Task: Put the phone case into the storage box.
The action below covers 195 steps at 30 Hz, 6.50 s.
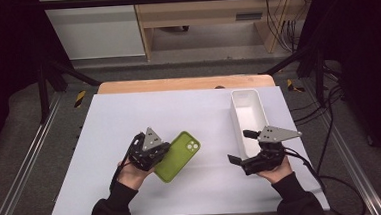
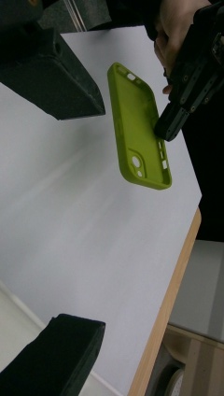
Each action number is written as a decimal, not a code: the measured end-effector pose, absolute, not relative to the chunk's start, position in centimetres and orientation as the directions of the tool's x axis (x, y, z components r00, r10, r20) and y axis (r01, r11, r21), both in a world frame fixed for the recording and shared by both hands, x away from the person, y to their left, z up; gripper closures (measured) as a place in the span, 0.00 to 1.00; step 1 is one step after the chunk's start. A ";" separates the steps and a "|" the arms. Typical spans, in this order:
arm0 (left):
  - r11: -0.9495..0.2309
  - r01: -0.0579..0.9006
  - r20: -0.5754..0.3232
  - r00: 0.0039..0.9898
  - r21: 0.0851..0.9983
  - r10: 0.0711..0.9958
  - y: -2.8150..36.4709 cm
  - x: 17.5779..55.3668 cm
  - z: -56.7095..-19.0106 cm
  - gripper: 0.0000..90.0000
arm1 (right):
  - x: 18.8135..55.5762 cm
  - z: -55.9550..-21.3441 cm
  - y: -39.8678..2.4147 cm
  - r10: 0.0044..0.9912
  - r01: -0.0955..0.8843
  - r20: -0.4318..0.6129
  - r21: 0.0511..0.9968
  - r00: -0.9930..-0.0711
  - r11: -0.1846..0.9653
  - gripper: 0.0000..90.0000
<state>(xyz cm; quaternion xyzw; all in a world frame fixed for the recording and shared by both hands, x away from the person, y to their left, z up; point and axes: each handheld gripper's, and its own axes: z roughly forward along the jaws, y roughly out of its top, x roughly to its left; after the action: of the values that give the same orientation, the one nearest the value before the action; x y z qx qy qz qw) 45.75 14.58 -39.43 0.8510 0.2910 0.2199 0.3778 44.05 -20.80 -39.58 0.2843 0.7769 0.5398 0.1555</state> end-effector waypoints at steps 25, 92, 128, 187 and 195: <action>-0.604 0.257 0.217 0.771 0.755 0.599 12.4 44.0 -39.1 0.97 | 44.6 -40.1 -18.8 0.570 0.326 0.105 0.896 -0.815 0.301 0.03; -0.703 0.096 0.421 0.741 0.704 0.523 10.3 41.4 -38.5 0.97 | 46.1 -38.9 -14.8 0.558 0.355 0.104 0.862 -0.823 0.362 0.06; -0.716 0.063 0.451 0.737 0.695 0.504 10.1 40.8 -38.2 0.97 | 47.3 -38.1 -13.0 0.547 0.394 0.131 0.830 -0.827 0.396 0.11; -0.736 0.008 0.508 0.719 0.677 0.475 9.8 39.7 -37.7 0.97 | 48.4 -38.2 -13.6 0.456 0.484 0.284 0.769 -0.844 0.417 0.70; -0.739 0.004 0.510 0.720 0.674 0.470 9.8 39.7 -37.7 0.97 | 48.3 -38.0 -13.8 0.459 0.493 0.293 0.765 -0.839 0.413 0.77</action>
<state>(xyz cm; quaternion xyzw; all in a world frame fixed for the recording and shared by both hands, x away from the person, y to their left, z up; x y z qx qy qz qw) 39.69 9.78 -37.71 0.8650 0.1370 0.3479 0.3346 48.26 -13.80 -38.01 0.2833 0.8404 0.4616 -0.0185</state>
